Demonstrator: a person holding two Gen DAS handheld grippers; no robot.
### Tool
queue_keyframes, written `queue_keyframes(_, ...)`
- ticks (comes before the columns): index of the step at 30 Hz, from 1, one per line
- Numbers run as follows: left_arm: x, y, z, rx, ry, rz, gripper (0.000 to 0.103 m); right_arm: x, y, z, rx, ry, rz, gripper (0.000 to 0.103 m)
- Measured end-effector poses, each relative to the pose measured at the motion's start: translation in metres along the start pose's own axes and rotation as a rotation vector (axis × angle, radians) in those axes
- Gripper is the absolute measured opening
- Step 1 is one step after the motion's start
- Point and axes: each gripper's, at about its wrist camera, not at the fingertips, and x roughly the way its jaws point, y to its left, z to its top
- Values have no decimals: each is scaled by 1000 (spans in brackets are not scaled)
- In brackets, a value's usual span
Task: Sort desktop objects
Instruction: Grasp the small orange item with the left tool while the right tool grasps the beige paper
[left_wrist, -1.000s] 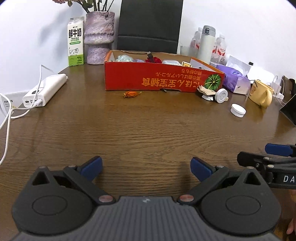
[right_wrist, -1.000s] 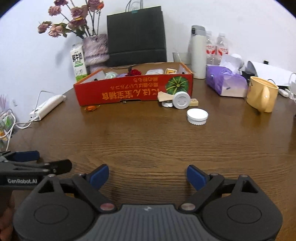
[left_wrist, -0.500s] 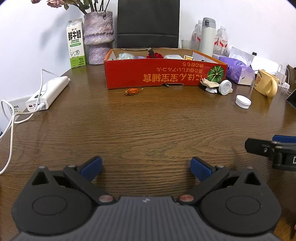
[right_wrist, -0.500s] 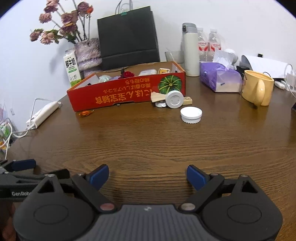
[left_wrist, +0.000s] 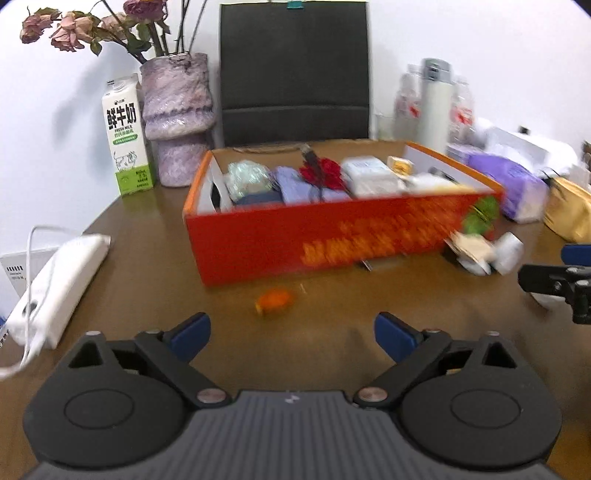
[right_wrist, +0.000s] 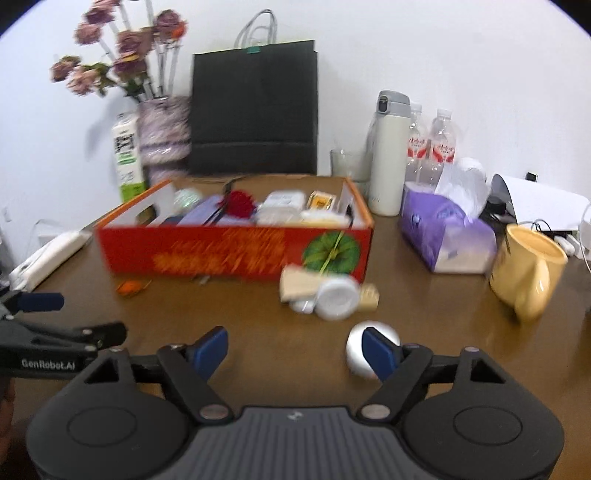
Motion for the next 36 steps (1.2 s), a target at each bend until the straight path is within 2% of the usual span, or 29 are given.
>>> queue_keyframes(2,12,2,6,-1,-30,3,95,20,-3,13,-32,11,7,77)
queue_keyframes(4,23,3,8,-14,-15,-37,91,43,0,24,-79,32,23,77)
queue_keyframes(6,32,3,8,-31,19,-59,79,64,4,30,-123,39,38,76)
queue_keyframes(7,37,5,8,-34,50,-71,65,72,7,32,-138,45,37,74)
queue_keyframes(8,39,7,7,-55,63,-76,57,80,8,32,-143,54,29,62)
queue_keyframes(9,37,12,6,-87,54,-77,52,90,10,31,-144,81,17,51)
queue_keyframes(10,36,18,5,-123,49,-80,43,92,12,29,-164,76,-16,36)
queue_keyframes(11,35,23,3,-153,45,-80,28,92,13,27,-192,69,-36,26)
queue_keyframes(14,31,32,1,-194,43,-79,17,83,3,26,-124,41,45,2)
queue_keyframes(19,23,24,1,-158,45,-73,15,47,-12,39,-19,-99,103,0)
queue_keyframes(22,13,17,1,-132,16,-61,15,32,-13,43,-1,-139,142,0)
queue_keyframes(25,0,12,0,-136,-18,-24,15,21,-8,41,9,-144,162,0)
queue_keyframes(28,-27,11,-11,-203,-25,1,15,-5,1,24,37,-134,173,0)
queue_keyframes(31,-58,8,-28,-263,-6,-34,15,-36,15,0,61,-132,223,0)
queue_keyframes(36,-99,-5,-53,-228,22,-73,15,-64,42,-37,5,-44,252,0)
